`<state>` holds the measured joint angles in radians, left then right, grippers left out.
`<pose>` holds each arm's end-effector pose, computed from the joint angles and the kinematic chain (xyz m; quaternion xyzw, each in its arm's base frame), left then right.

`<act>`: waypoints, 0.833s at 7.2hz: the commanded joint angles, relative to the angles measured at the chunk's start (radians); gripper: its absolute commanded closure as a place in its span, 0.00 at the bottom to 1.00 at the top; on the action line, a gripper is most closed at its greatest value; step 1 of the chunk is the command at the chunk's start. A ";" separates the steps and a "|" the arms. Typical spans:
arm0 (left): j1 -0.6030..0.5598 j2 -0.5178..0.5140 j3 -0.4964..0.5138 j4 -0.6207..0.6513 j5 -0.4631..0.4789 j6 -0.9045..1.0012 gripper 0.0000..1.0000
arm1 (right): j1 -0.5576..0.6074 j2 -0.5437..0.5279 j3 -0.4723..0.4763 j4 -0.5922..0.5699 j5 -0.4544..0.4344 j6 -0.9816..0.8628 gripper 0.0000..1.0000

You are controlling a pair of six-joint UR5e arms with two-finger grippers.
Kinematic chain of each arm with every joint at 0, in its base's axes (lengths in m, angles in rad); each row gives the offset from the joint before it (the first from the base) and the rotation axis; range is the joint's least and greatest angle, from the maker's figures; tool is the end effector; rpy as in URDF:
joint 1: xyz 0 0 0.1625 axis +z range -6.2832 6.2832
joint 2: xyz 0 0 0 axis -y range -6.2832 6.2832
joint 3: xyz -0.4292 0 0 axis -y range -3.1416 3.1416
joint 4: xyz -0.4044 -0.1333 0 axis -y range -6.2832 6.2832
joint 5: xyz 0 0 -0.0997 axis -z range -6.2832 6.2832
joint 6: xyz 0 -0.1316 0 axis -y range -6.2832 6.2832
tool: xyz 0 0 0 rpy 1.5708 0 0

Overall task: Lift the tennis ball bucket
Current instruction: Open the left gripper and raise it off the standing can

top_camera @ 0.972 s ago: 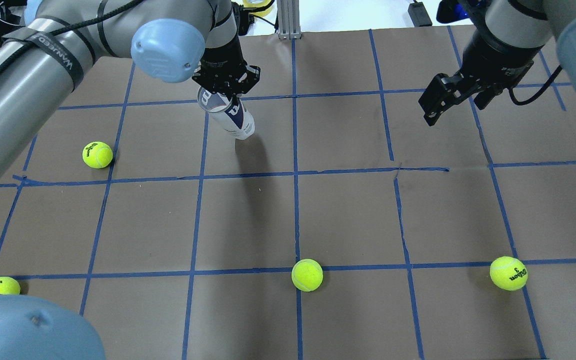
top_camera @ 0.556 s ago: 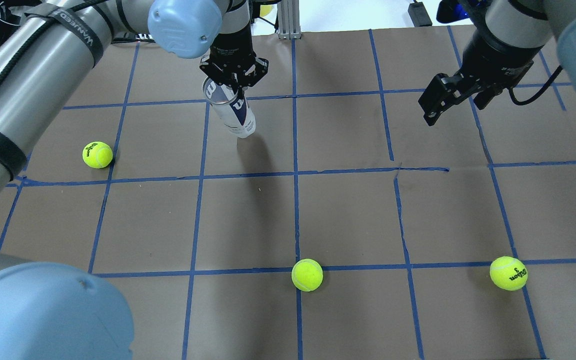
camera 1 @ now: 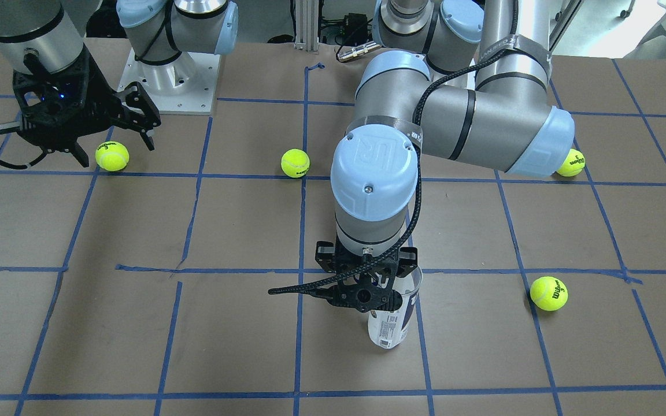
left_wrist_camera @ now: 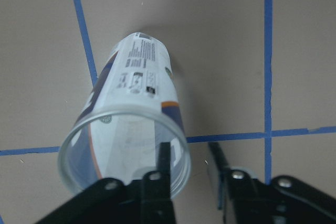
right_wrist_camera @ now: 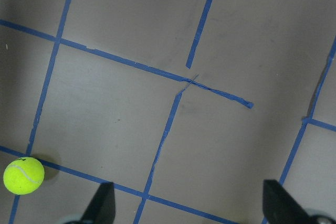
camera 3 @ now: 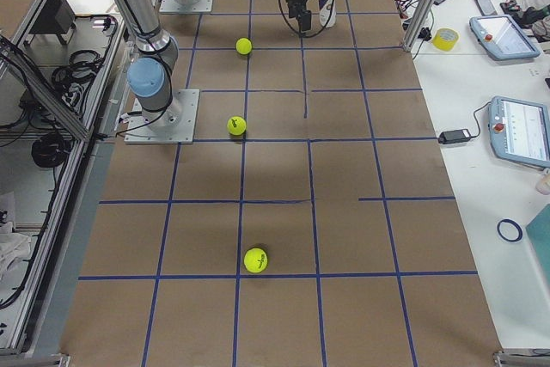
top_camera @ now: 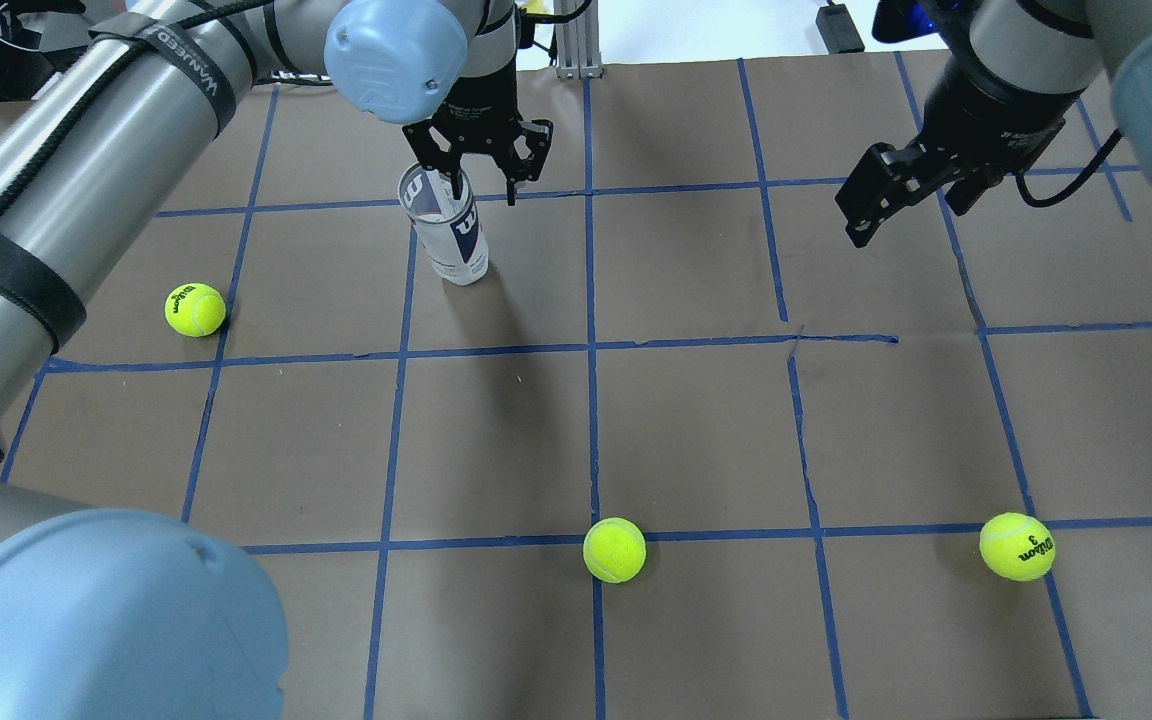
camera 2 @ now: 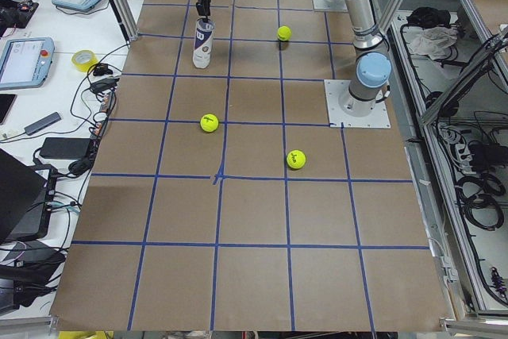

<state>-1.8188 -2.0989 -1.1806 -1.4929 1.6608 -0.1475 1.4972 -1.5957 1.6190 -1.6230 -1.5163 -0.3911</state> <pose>-0.2917 -0.6570 0.3408 0.0515 0.9972 0.0206 0.0500 0.1035 -0.5060 0.4537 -0.1584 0.9869 -0.0203 0.0232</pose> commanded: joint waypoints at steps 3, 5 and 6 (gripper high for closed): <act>0.025 0.081 0.022 -0.001 0.001 0.008 0.00 | 0.000 0.000 -0.001 -0.002 0.002 0.001 0.00; 0.022 0.161 0.010 0.020 0.017 0.000 0.00 | -0.003 0.003 -0.001 -0.002 -0.002 -0.006 0.00; 0.035 0.210 -0.002 0.054 0.075 -0.007 0.00 | -0.003 0.002 -0.001 -0.002 0.002 0.000 0.00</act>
<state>-1.7932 -1.9457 -1.1699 -1.4713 1.6878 -0.1466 1.4946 -1.5931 1.6183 -1.6245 -1.5167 -0.3951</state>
